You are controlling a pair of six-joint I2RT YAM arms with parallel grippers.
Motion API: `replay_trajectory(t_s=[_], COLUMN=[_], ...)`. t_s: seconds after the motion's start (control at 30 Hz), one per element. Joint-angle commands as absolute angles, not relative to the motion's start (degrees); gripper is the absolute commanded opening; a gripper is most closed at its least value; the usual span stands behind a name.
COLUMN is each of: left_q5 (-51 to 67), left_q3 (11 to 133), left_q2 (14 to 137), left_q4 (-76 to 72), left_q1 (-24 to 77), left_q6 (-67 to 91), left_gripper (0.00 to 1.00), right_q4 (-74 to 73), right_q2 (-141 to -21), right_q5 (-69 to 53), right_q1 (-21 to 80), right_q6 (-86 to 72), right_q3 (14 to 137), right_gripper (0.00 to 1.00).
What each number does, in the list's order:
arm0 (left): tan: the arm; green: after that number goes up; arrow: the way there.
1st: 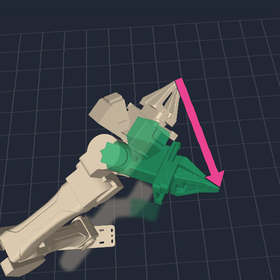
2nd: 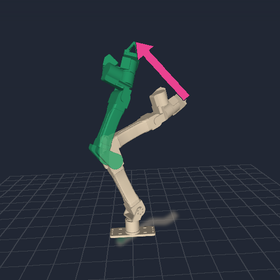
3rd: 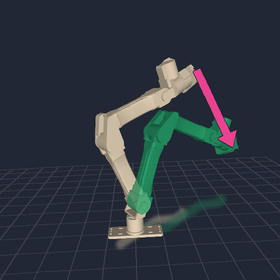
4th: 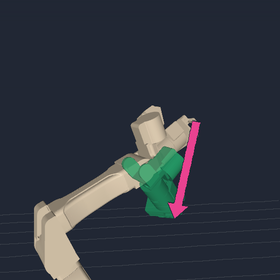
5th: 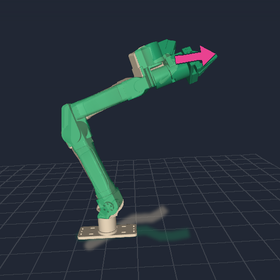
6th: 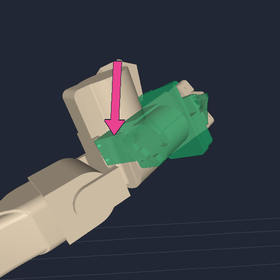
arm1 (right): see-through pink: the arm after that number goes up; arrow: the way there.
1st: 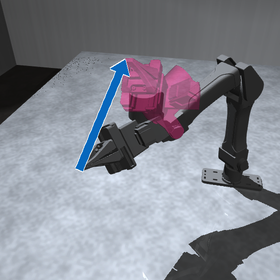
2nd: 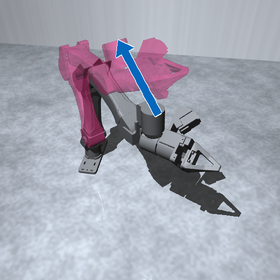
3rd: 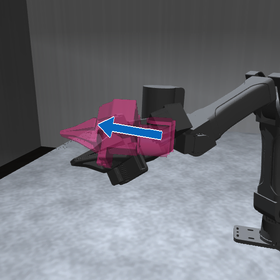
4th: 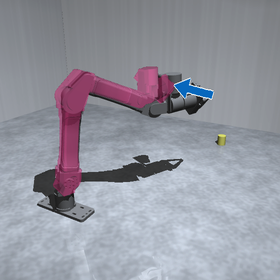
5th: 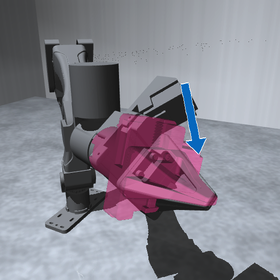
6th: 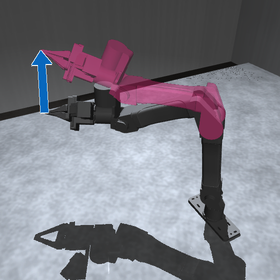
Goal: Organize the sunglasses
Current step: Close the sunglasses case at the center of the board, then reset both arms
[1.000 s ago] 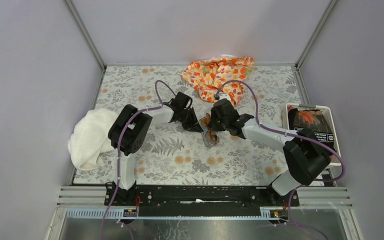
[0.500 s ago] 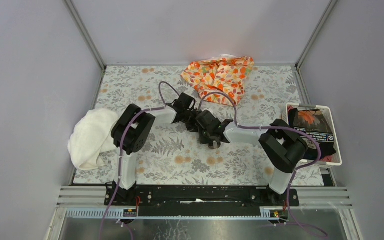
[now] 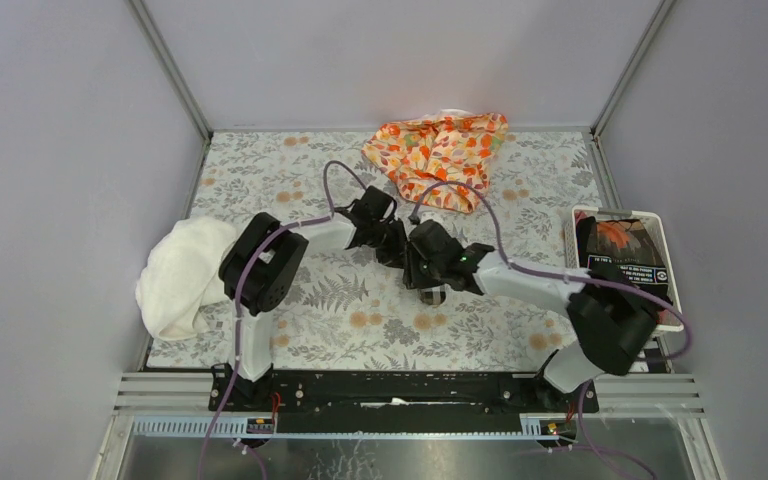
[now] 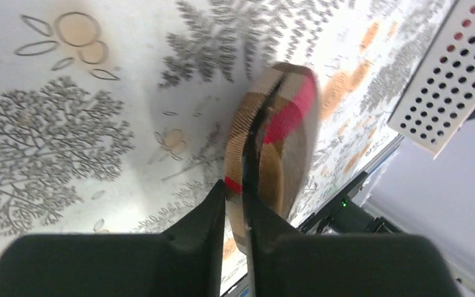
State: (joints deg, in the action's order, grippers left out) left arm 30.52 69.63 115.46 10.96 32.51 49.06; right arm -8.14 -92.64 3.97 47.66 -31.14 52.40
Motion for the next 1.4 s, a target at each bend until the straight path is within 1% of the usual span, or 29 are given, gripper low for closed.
replay_trajectory(t_s=[0.0, 0.1, 0.23, 0.27, 0.4, 0.6, 0.8, 0.93, 0.97, 1.0, 1.07, 1.13, 1.17, 1.3, 1.37], left_q5=[31.4, 30.4, 28.4, 28.0, 26.5, 25.7, 25.2, 25.0, 24.9, 24.8, 24.4, 23.8, 23.6, 22.7, 21.0], left_q3=[70.0, 70.2, 70.2, 70.0, 68.6, 65.7, 61.4, 57.9, 57.1, 56.4, 55.3, 54.6, 54.3, 53.6, 53.0], left_q2=[109.3, 106.3, 102.7, 101.9, 99.0, 94.7, 89.9, 86.0, 85.0, 84.1, 82.6, 81.7, 81.5, 81.1, 80.0], left_q4=[11.6, 13.2, 16.4, 17.2, 19.6, 20.5, 21.7, 22.4, 22.7, 22.9, 23.5, 23.9, 24.0, 24.1, 24.2], left_q1=[32.6, 32.6, 32.6, 32.6, 32.5, 32.1, 32.1, 32.1, 32.1, 32.1, 32.1, 32.1, 32.1, 32.1, 32.1], left_q6=[46.2, 44.5, 41.2, 40.4, 37.9, 36.9, 35.8, 34.9, 34.7, 34.4, 34.4, 34.3, 34.3, 34.8, 35.4], left_gripper=[0.25, 0.4, 0.6, 0.62, 0.64, 0.64, 0.65, 0.66, 0.66, 0.66, 0.66, 0.66, 0.66, 0.65, 0.64], right_q4=[-10.6, -12.8, -15.8, -16.3, -17.1, -17.1, -17.0, -16.5, -16.3, -15.8, -14.4, -11.9, -10.7, -8.4, -8.0], right_q2=[-80.2, -75.1, -70.5, -69.5, -66.5, -65.0, -67.3, -70.4, -71.4, -71.9, -71.9, -72.2, -73.2, -81.5, -83.3], right_q5=[11.4, 15.3, 18.5, 18.9, 19.6, 18.4, 14.0, 13.3, 13.2, 12.8, 13.2, 13.8, 13.8, 12.6, 11.3], right_q1=[47.5, 47.3, 46.4, 46.1, 45.0, 42.1, 33.7, 30.9, 30.6, 30.4, 30.4, 30.2, 30.0, 28.7, 28.6], right_q6=[-31.4, -31.3, -31.6, -31.9, -33.0, -33.7, -29.9, -27.6, -27.4, -27.1, -27.4, -27.6, -27.4, -27.9, -28.3], right_q3=[51.4, 50.3, 48.9, 48.3, 45.7, 42.4, 41.4, 41.8, 42.0, 42.3, 42.5, 42.3, 42.2, 42.8, 43.2], right_gripper=[0.49, 0.63, 0.74, 0.76, 0.79, 0.8, 0.89, 0.9, 0.88, 0.81, 0.63, 0.49, 0.45, 0.39, 0.34])
